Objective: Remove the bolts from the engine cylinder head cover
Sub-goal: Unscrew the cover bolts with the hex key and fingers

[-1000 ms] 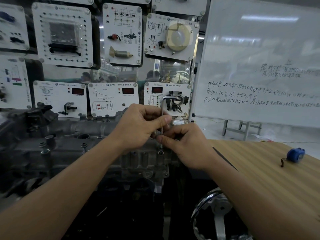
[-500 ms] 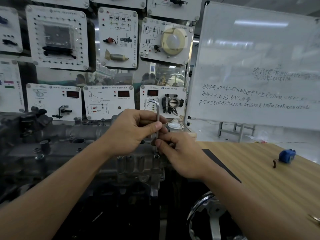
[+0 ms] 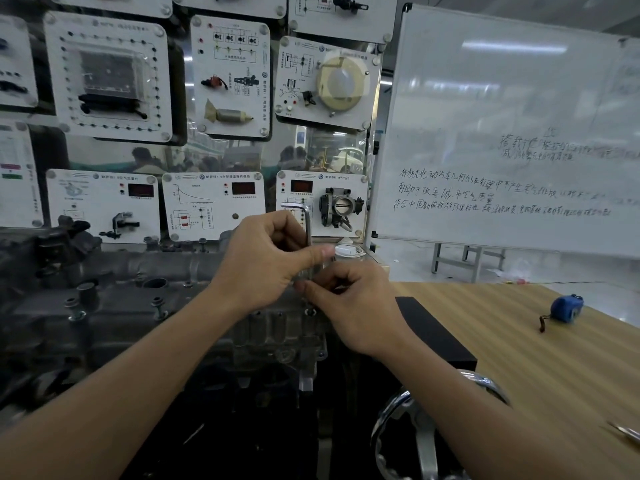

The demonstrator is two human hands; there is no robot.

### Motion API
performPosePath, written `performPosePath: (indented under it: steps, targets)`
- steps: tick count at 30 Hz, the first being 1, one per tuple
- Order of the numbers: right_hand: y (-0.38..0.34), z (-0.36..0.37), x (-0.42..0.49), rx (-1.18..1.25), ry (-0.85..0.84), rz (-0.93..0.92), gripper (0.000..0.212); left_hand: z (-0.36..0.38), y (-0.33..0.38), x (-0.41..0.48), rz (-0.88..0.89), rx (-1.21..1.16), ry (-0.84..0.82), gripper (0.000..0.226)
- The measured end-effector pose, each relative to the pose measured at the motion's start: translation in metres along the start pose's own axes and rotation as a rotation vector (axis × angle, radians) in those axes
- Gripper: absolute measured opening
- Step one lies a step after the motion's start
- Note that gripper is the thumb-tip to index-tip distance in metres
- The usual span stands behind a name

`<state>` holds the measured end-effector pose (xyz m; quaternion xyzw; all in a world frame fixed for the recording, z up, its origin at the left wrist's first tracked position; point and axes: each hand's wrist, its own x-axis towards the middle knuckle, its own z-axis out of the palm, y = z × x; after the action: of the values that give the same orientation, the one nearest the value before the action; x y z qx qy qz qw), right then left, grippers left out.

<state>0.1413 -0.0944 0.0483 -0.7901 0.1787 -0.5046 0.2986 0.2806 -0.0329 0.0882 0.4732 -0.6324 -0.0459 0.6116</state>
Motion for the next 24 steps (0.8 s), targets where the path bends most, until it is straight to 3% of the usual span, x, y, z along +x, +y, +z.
performPosePath:
  steps: [4,8,16,24]
  targets:
    - [0.001,-0.002,0.000,-0.003,-0.033,-0.011,0.024,-0.008,0.001,-0.003,-0.033,-0.054,-0.221,0.014]
    - [0.002,-0.005,-0.001,-0.044,-0.067,-0.034,0.027,-0.014,0.000,-0.006,-0.034,-0.089,-0.330,0.022]
    - [0.004,-0.009,-0.002,-0.128,-0.169,-0.031,0.028,-0.006,-0.005,-0.004,0.001,-0.044,-0.191,0.011]
    - [0.005,-0.005,0.002,-0.029,-0.057,-0.041,0.014,0.002,-0.004,-0.002,0.017,0.016,-0.066,0.033]
